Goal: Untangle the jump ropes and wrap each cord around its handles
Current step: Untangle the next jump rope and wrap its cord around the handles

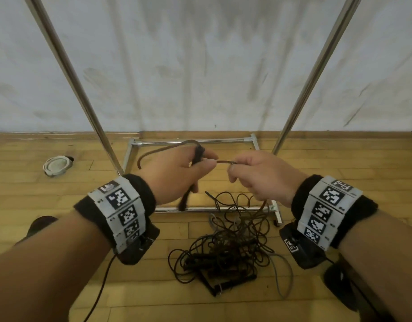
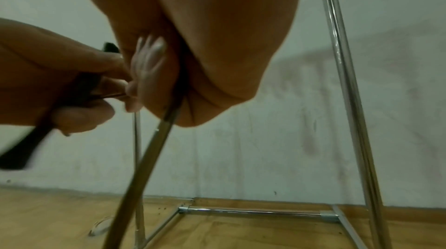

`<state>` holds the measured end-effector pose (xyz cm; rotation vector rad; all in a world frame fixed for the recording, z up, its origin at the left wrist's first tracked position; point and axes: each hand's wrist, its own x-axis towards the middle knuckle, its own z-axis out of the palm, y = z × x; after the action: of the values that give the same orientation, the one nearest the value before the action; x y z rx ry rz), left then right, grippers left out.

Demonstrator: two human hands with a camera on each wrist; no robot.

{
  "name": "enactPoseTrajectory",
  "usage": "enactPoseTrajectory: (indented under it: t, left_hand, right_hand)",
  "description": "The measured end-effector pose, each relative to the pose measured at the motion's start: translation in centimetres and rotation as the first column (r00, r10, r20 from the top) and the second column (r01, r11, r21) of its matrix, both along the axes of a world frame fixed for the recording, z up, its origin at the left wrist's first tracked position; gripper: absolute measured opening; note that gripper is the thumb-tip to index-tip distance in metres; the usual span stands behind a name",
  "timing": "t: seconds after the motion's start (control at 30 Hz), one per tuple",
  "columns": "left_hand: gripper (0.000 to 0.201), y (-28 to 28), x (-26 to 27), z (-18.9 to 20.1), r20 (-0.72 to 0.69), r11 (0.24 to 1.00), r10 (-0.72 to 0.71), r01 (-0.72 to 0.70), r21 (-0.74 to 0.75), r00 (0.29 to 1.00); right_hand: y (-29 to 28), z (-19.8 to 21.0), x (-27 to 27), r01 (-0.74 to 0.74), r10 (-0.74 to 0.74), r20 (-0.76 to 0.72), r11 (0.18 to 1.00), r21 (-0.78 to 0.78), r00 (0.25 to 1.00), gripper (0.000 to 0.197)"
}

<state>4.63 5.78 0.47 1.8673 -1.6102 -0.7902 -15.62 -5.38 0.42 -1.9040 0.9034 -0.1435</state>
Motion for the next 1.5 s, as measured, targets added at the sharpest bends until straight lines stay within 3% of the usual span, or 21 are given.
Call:
enactPoseTrajectory:
  t: [0.13,0.2,0.3,0.43,0.53,0.63,0.7,0.8,0.87,0.97,1.03,1.1,1.17,1.23,1.3,1.4,1.5]
  left_hand:
    - [0.021,-0.2,1.1,0.4,-0.162,1.000,-0.002,0.001,-0.005,0.987]
    - [0.028,-0.6,2.0,0.7,-0.224,0.991,0.088,-0.108,-0.078,0.971]
    - [0.031,-0.9,3.2,1.1,-0.433,0.943,0.165,-0.270,-0.195,0.886]
    - [0.023,-0.8,4.2,0.8,-0.525,0.879,0.252,-0.419,-0.227,0.813]
    - [0.020,-0.3,6.1,1.6,-0.611,0.769,0.369,-0.599,-0.222,0.700]
    - [0.023,0.0,7.9,1.1,-0.553,0.706,0.467,-0.667,-0.237,0.690]
    - [0.028,-0.3,8.2,-0.4,-0.365,0.737,0.549,-0.641,-0.213,0.752]
    - [0.036,-0.7,7.5,-2.5,-0.125,0.863,0.488,-0.499,-0.079,0.864]
    - [0.049,-0.9,6.6,-2.8,-0.107,0.903,0.425,-0.429,-0.017,0.899]
    - [0.045,-1.7,5.0,-2.1,-0.398,0.910,0.356,-0.410,-0.058,0.845]
    - [0.031,-2.5,4.3,-1.4,-0.558,0.892,0.298,-0.434,-0.127,0.775]
    - [0.027,-2.8,4.1,-0.8,-0.637,0.861,0.266,-0.476,-0.181,0.723]
    - [0.031,-2.7,4.0,-0.4,-0.685,0.833,0.254,-0.514,-0.204,0.683]
    - [0.038,-2.6,3.9,-0.1,-0.701,0.820,0.236,-0.525,-0.228,0.673]
    - [0.039,-2.5,3.4,0.1,-0.674,0.815,0.230,-0.517,-0.260,0.702]
    - [0.031,-2.3,1.6,0.4,-0.569,0.829,0.266,-0.486,-0.277,0.778]
    - [0.030,-1.7,-0.3,0.7,-0.454,0.927,0.111,-0.257,-0.274,0.884]
  right_hand:
    - [-0.8,0.0,-1.2,-0.056,0.056,0.010,0.998,0.014,0.998,0.028]
    - [-1.1,-0.5,-1.7,-0.097,0.098,-0.011,0.995,0.012,0.995,0.031]
    - [-2.1,-1.4,-3.0,-0.135,0.131,-0.101,0.990,-0.034,0.986,0.038]
    - [-3.8,-3.5,-5.3,-0.157,0.140,-0.256,0.986,-0.048,0.956,0.045]
    - [-5.2,-4.9,-7.5,-0.211,0.144,-0.421,0.971,-0.116,0.896,0.049]
    - [-6.3,-5.4,-9.4,-0.149,0.040,-0.469,0.969,-0.198,0.882,0.048]
    - [-6.4,-4.8,-9.4,-0.100,-0.052,-0.460,0.949,-0.299,0.886,0.045]
    - [-5.6,-1.7,-7.3,0.050,-0.148,-0.257,0.934,-0.353,0.955,0.043]
    - [-4.2,1.5,-5.3,0.145,-0.171,-0.054,0.934,-0.326,0.984,0.041]
    - [-1.8,6.3,-3.2,0.220,-0.120,0.282,0.908,-0.356,0.952,0.041]
    - [-0.6,9.4,-2.7,0.297,-0.086,0.518,0.892,-0.340,0.851,0.040]
    - [-0.5,10.7,-2.6,0.314,-0.057,0.611,0.893,-0.323,0.790,0.042]
    - [-1.0,9.6,-2.5,0.271,-0.073,0.448,0.877,-0.396,0.891,0.044]
    - [-1.6,6.8,-2.4,0.115,-0.074,0.106,0.882,-0.457,0.992,0.042]
    - [-2.0,4.5,-2.2,-0.049,-0.019,-0.146,0.892,-0.448,0.989,0.039]
    - [-2.0,3.4,-1.4,-0.089,-0.009,-0.218,0.896,-0.436,0.976,0.040]
    - [-1.4,3.2,-0.5,-0.091,0.002,-0.215,0.909,-0.406,0.977,0.039]
